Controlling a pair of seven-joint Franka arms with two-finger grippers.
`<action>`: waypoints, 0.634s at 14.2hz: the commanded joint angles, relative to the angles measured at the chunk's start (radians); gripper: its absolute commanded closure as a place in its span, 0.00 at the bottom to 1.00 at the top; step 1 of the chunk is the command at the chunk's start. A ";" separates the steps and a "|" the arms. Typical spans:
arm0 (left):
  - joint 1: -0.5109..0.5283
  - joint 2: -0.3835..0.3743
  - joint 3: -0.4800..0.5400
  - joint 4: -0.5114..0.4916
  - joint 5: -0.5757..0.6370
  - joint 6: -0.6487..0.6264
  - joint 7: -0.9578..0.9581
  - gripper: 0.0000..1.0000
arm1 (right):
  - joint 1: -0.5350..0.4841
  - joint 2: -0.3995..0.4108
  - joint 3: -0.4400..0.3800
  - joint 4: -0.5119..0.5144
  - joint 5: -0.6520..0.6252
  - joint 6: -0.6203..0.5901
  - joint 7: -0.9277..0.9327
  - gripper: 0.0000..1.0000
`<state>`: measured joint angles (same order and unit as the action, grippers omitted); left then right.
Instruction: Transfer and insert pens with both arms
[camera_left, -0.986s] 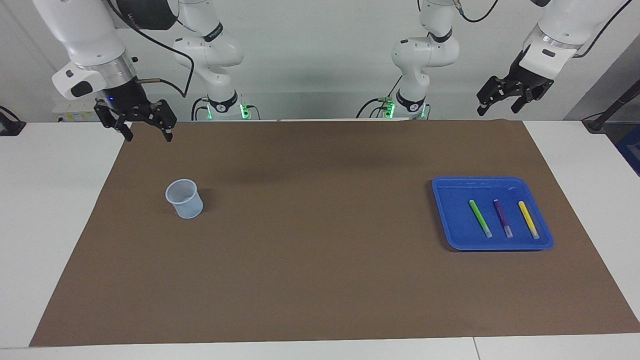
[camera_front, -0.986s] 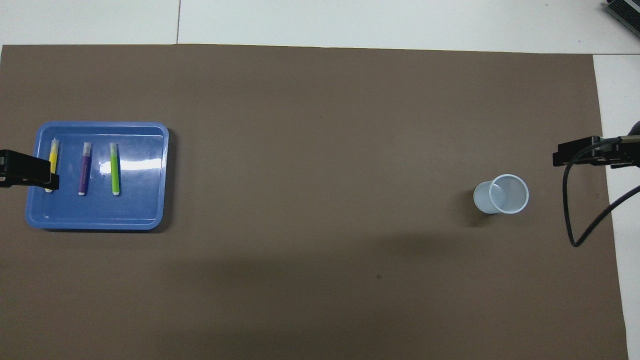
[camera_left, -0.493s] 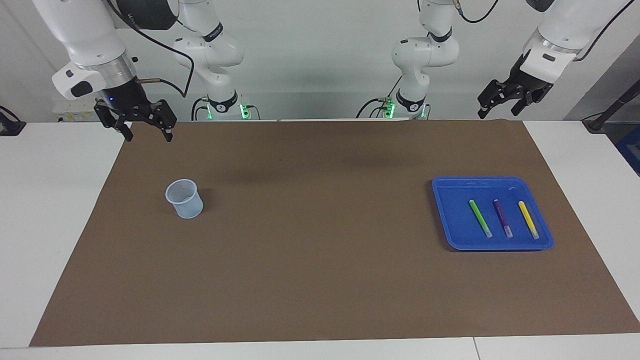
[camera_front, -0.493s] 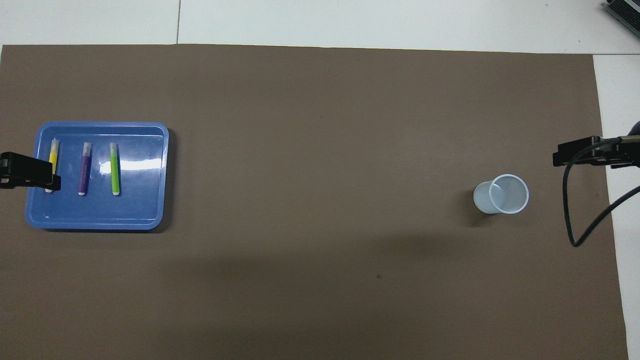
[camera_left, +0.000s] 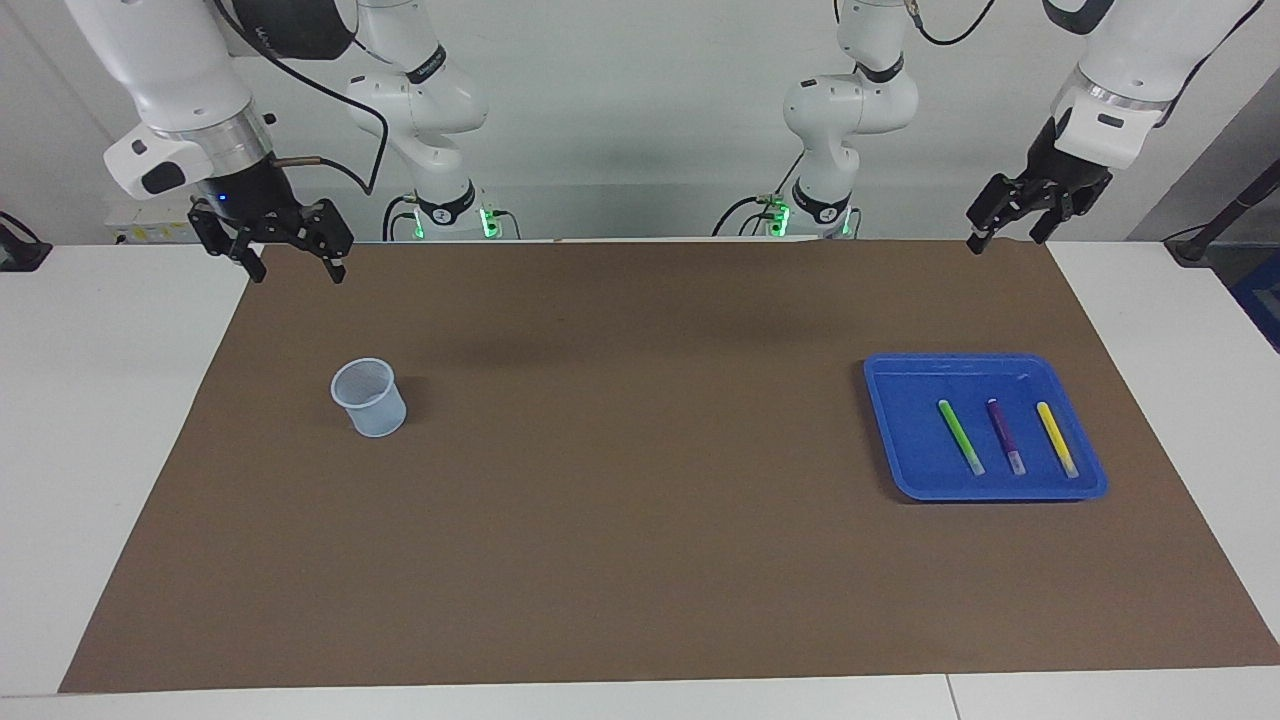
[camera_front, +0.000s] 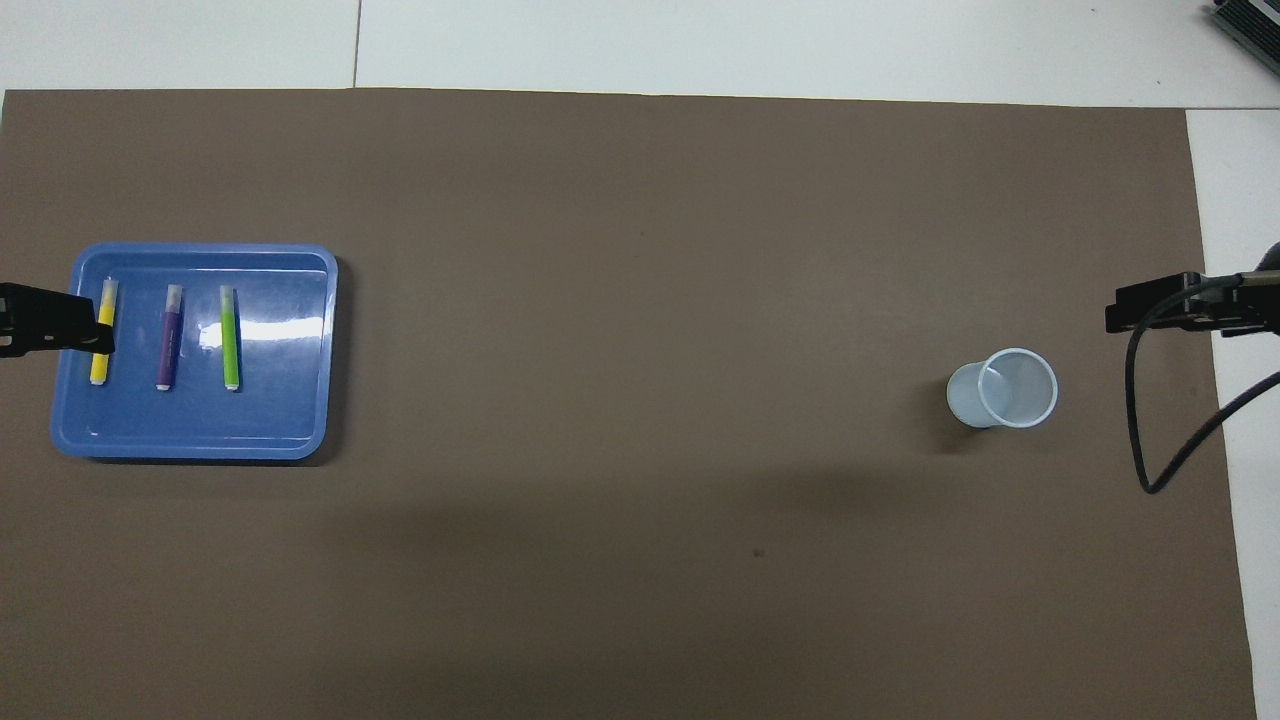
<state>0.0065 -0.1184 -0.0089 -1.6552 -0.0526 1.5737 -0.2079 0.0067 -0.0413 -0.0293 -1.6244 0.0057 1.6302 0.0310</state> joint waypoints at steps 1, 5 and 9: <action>0.001 -0.030 -0.006 -0.043 0.003 0.035 -0.041 0.00 | -0.005 0.000 0.002 0.006 -0.006 -0.003 -0.020 0.00; 0.010 -0.014 -0.006 -0.087 0.014 0.097 -0.018 0.00 | -0.007 -0.008 0.002 0.006 -0.006 -0.003 -0.019 0.00; 0.039 0.098 -0.006 -0.086 0.017 0.170 0.027 0.00 | -0.005 -0.009 0.002 0.006 -0.006 -0.003 -0.022 0.00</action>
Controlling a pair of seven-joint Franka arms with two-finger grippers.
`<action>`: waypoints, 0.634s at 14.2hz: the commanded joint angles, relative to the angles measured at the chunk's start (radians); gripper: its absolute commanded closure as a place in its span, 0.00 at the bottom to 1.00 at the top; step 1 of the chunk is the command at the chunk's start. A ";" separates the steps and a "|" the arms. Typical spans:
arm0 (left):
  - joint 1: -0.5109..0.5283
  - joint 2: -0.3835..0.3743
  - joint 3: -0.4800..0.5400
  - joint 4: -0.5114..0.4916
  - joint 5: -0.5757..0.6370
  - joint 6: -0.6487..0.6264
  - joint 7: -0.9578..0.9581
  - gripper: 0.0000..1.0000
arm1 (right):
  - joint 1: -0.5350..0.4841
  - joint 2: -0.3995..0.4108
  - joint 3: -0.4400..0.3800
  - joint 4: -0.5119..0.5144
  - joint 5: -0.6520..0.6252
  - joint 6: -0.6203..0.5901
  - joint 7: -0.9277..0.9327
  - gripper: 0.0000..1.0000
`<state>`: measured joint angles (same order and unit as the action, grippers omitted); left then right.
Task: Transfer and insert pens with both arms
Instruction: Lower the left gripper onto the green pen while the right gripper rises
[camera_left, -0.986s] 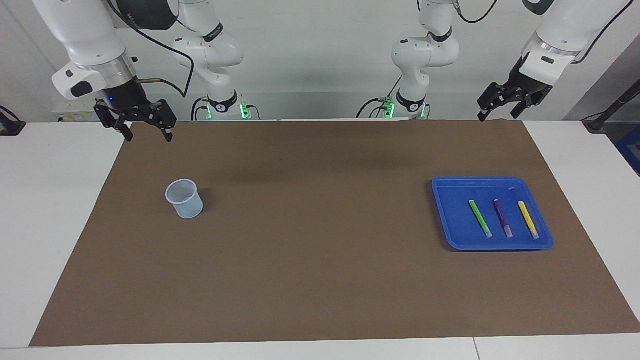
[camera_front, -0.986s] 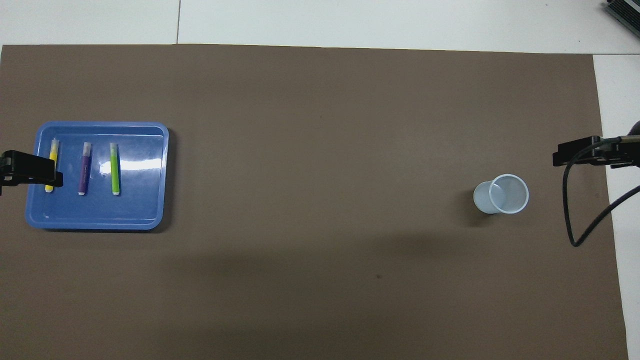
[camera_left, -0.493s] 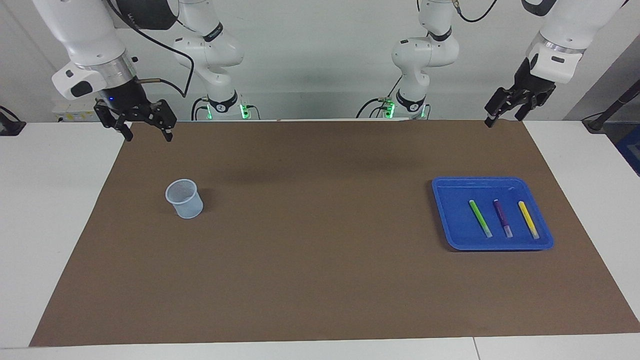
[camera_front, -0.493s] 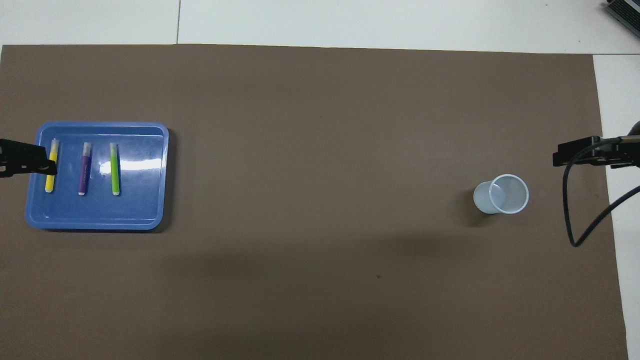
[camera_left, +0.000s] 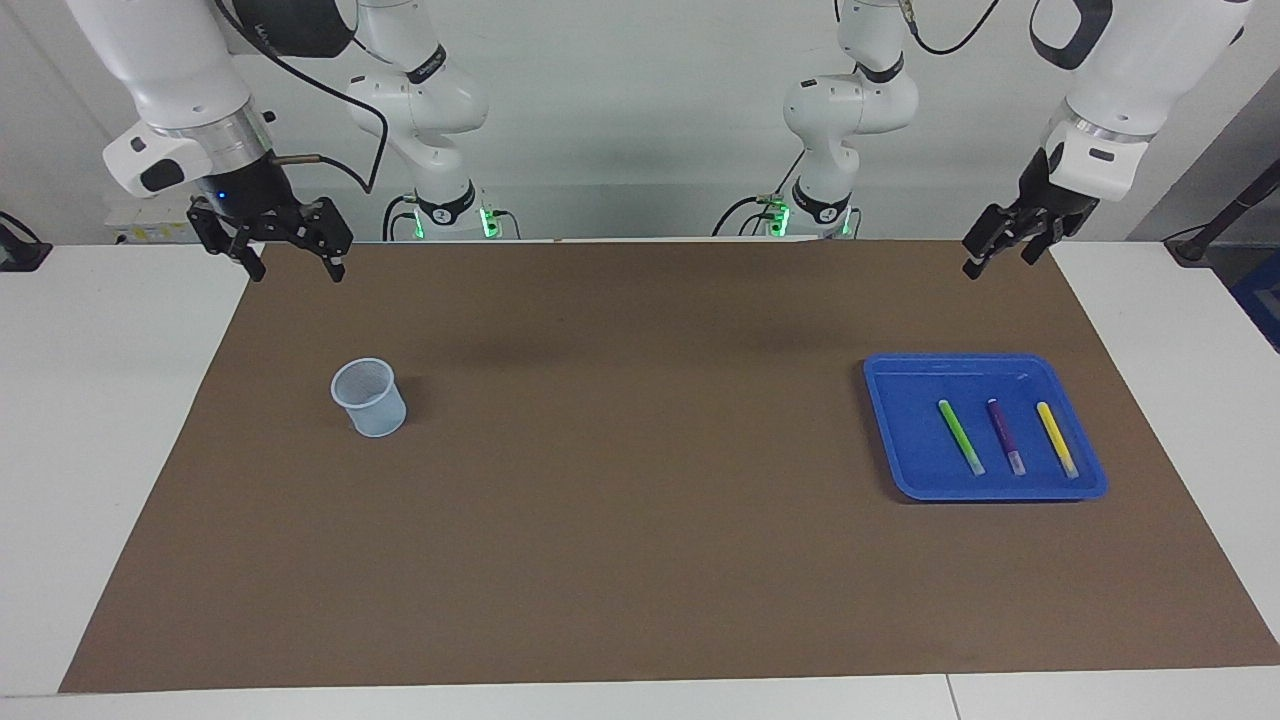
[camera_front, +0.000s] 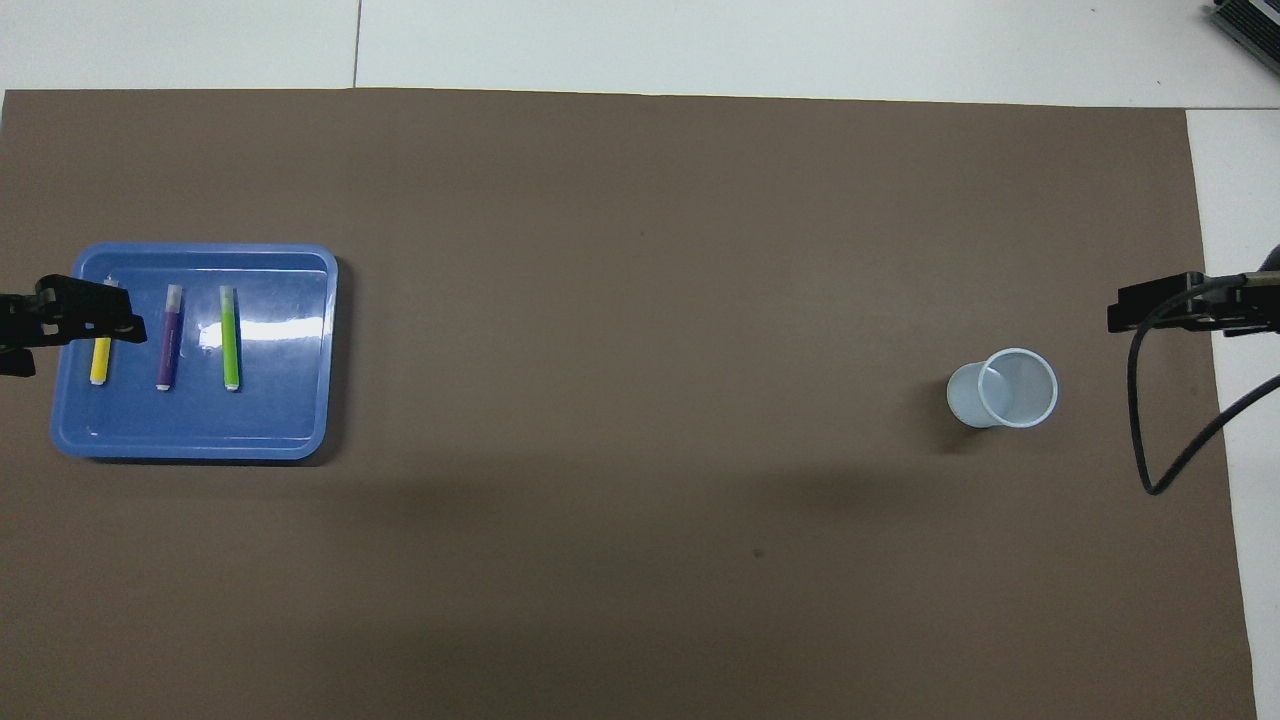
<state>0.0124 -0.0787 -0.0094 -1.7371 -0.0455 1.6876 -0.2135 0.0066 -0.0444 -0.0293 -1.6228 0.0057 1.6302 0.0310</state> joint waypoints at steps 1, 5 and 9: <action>0.035 0.095 -0.004 -0.004 0.016 0.082 0.043 0.00 | -0.005 -0.006 0.002 0.004 -0.006 -0.003 -0.023 0.00; 0.052 0.223 -0.006 -0.007 0.070 0.179 0.176 0.00 | -0.005 -0.005 0.003 0.003 0.017 -0.003 -0.022 0.00; 0.070 0.287 -0.007 -0.091 0.067 0.340 0.181 0.00 | 0.006 -0.023 0.005 -0.038 0.025 0.014 -0.026 0.00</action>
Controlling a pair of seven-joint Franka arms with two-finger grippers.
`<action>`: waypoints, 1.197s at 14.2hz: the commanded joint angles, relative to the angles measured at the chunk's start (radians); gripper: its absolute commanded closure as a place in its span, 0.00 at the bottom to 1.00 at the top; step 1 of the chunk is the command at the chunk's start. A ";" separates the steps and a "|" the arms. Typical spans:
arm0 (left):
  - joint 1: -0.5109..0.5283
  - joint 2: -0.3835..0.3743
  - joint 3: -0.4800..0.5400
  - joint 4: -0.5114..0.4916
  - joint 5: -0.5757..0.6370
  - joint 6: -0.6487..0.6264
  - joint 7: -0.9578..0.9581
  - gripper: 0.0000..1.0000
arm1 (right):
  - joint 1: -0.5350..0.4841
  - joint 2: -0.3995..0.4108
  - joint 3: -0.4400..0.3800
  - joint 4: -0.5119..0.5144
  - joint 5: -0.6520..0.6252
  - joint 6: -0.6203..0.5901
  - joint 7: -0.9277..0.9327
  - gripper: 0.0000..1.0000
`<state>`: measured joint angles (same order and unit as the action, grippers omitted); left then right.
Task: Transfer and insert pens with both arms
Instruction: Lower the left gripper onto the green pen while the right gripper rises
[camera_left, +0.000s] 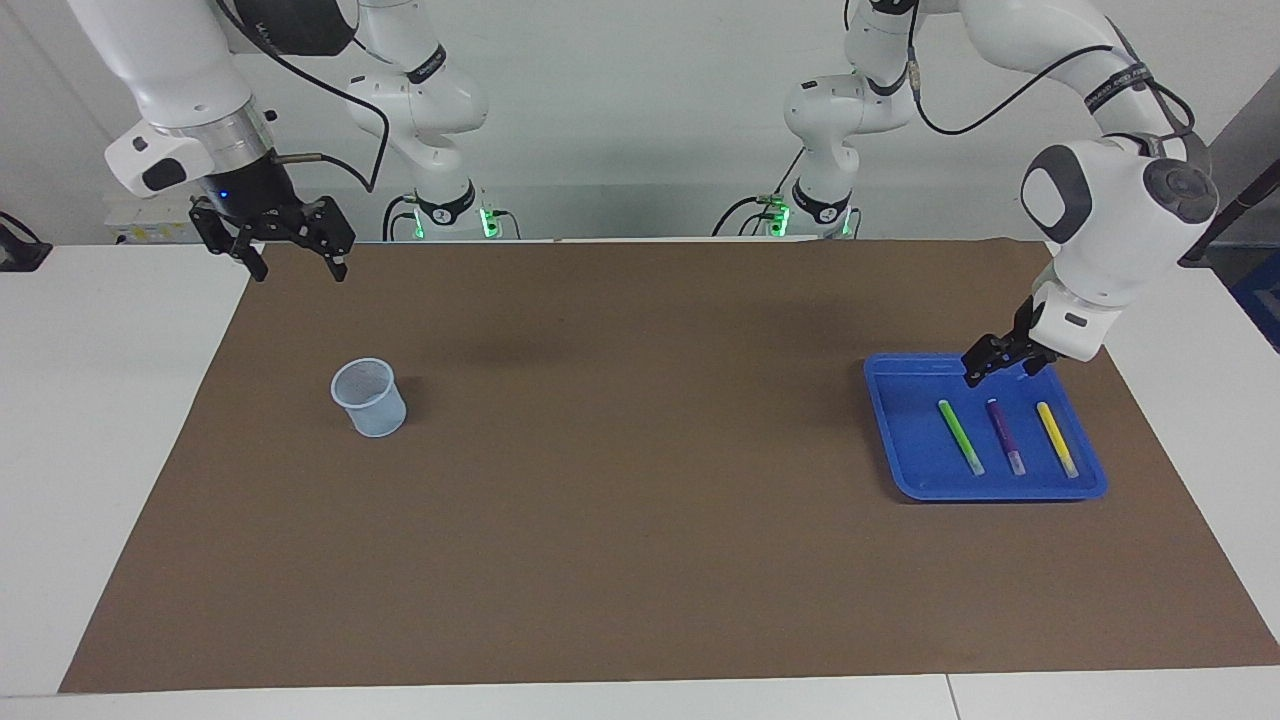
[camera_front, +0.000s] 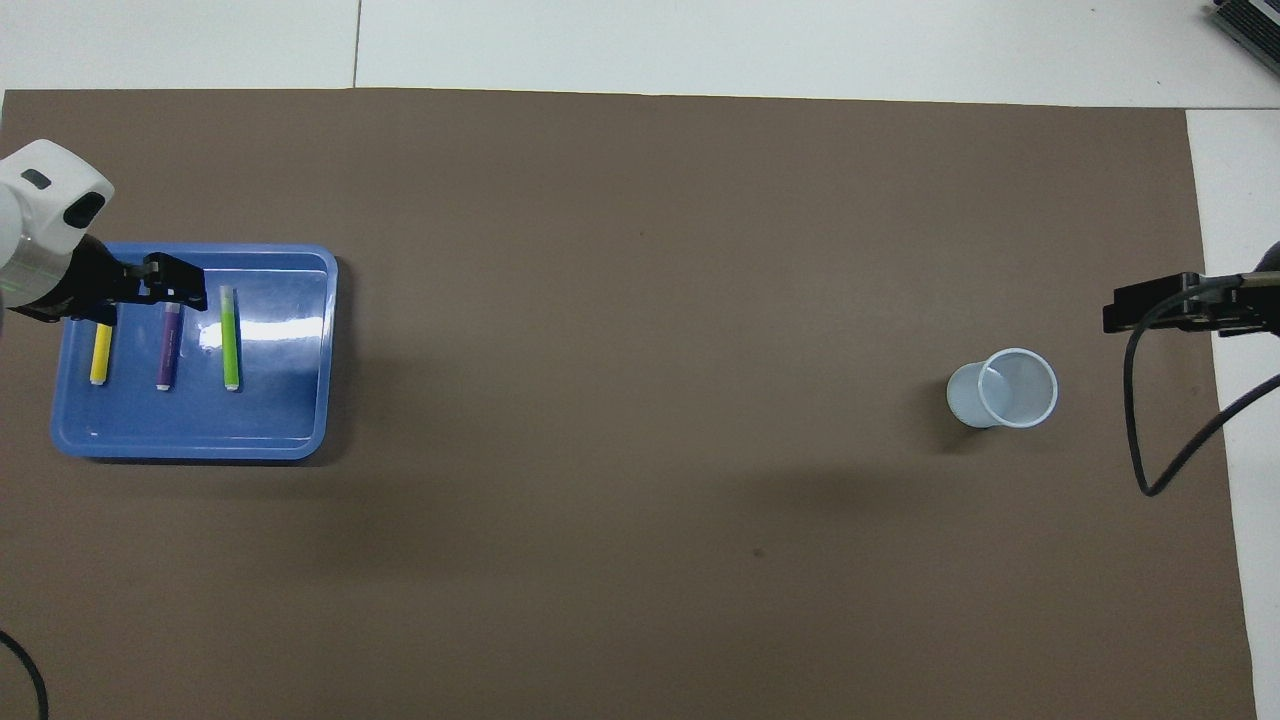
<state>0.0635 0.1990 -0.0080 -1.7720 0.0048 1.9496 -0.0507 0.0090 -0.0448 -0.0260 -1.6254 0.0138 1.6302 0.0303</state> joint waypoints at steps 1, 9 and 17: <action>0.021 0.034 -0.007 -0.070 0.018 0.116 0.020 0.00 | 0.003 -0.030 0.003 -0.048 0.035 0.028 -0.020 0.00; 0.030 0.108 -0.009 -0.153 0.017 0.241 0.055 0.00 | 0.005 -0.046 0.009 -0.100 0.159 0.016 -0.006 0.00; 0.036 0.155 -0.010 -0.162 0.007 0.359 0.052 0.00 | 0.029 -0.050 0.012 -0.145 0.255 0.031 -0.012 0.00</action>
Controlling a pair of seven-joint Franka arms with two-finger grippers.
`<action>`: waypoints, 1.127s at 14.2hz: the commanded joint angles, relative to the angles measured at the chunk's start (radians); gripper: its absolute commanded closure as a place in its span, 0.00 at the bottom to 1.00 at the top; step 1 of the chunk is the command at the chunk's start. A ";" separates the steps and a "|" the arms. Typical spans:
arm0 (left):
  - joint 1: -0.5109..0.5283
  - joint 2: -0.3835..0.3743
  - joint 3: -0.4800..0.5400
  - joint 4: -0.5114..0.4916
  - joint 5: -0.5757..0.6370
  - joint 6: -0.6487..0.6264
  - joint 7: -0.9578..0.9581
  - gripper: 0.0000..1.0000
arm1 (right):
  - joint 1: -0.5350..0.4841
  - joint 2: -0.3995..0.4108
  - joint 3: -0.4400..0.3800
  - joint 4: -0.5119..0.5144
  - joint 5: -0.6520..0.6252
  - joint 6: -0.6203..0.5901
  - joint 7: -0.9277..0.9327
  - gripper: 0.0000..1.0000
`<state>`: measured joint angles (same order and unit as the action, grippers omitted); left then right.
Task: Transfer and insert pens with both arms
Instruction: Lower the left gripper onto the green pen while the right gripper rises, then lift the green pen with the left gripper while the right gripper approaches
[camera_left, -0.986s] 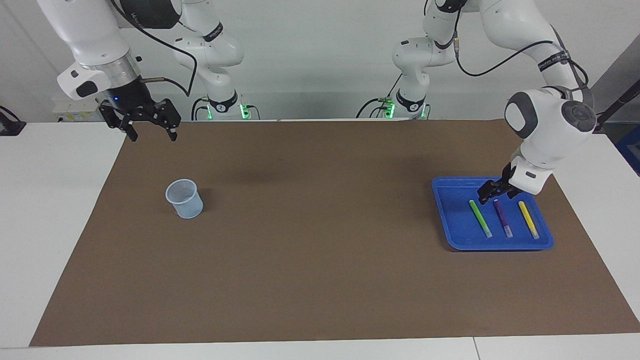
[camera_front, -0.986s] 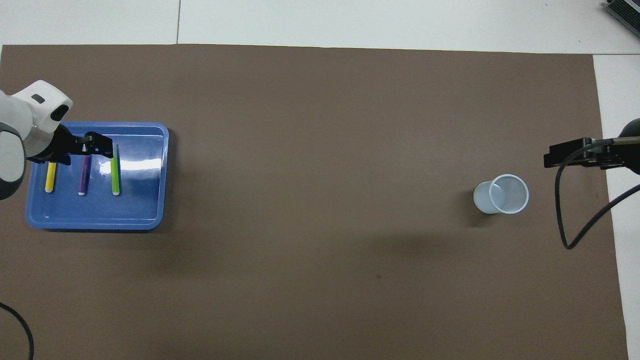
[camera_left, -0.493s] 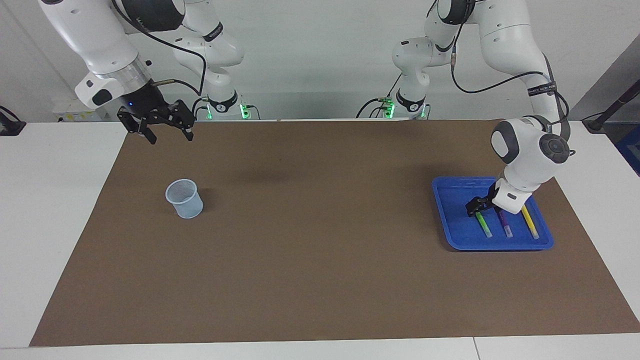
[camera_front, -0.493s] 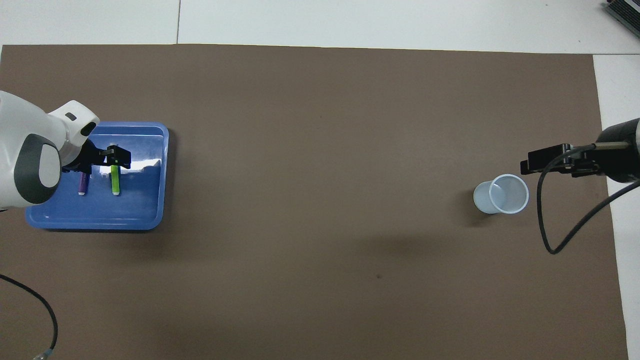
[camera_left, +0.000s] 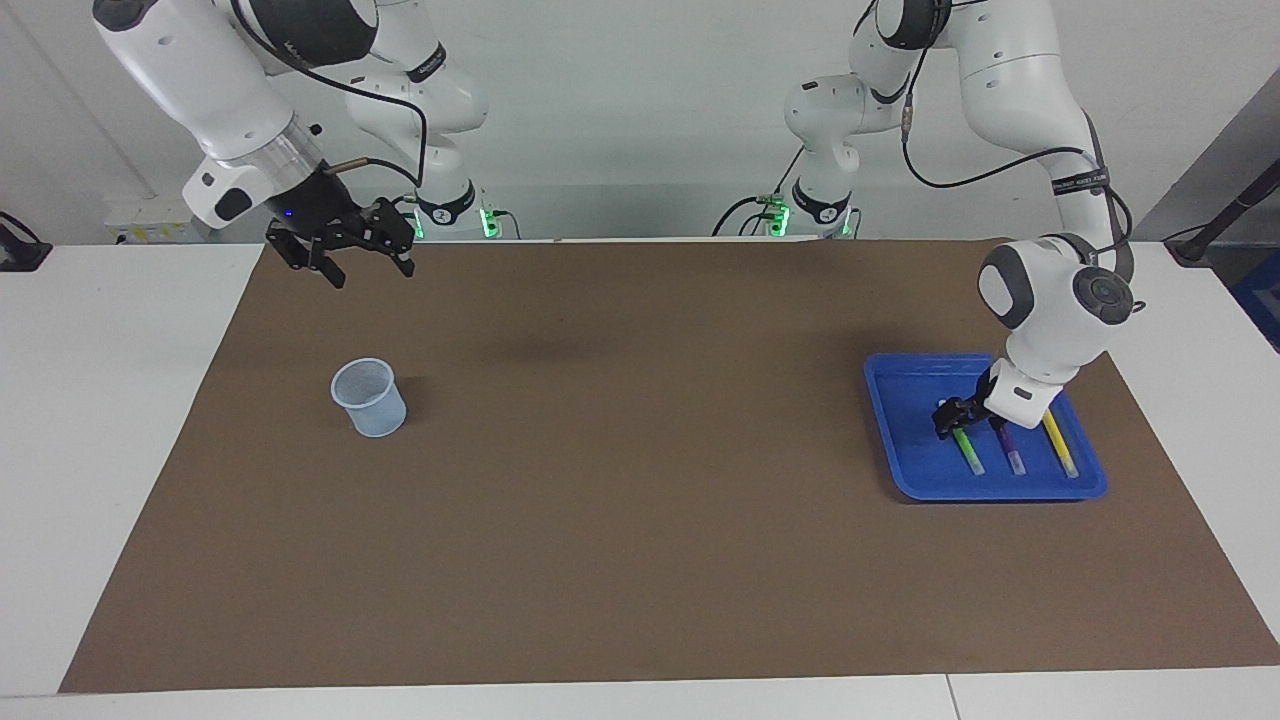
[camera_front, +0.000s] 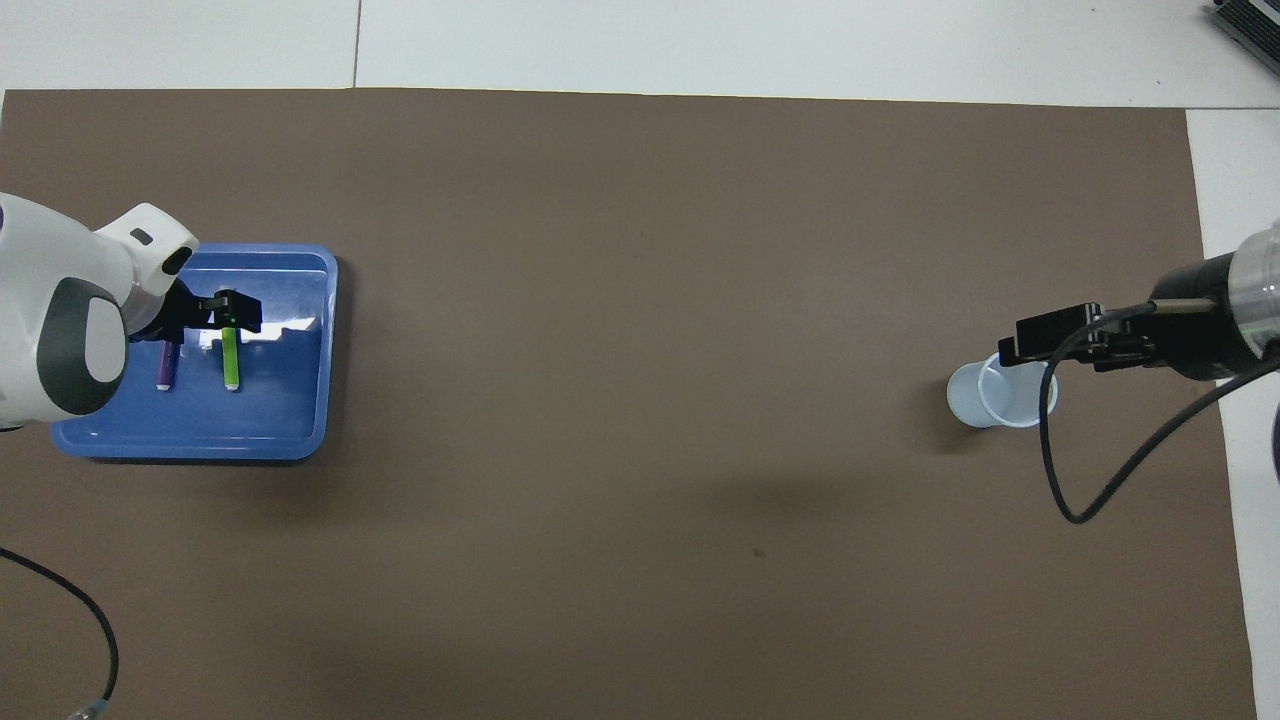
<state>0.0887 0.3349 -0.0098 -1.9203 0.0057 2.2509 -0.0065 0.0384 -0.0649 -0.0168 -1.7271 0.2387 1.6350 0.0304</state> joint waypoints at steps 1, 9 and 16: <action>0.008 0.032 -0.009 -0.014 0.000 0.078 0.005 0.00 | 0.012 -0.026 0.009 -0.046 0.031 0.040 -0.024 0.00; -0.003 0.035 -0.007 -0.023 -0.007 0.066 0.000 0.05 | 0.058 -0.012 0.015 -0.111 0.140 0.095 -0.035 0.00; -0.001 0.033 -0.007 -0.019 -0.007 0.041 -0.001 0.58 | 0.109 0.000 0.015 -0.150 0.309 0.134 -0.013 0.00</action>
<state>0.0868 0.3746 -0.0191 -1.9255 0.0016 2.3059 -0.0072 0.1324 -0.0567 0.0008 -1.8427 0.4851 1.7223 0.0186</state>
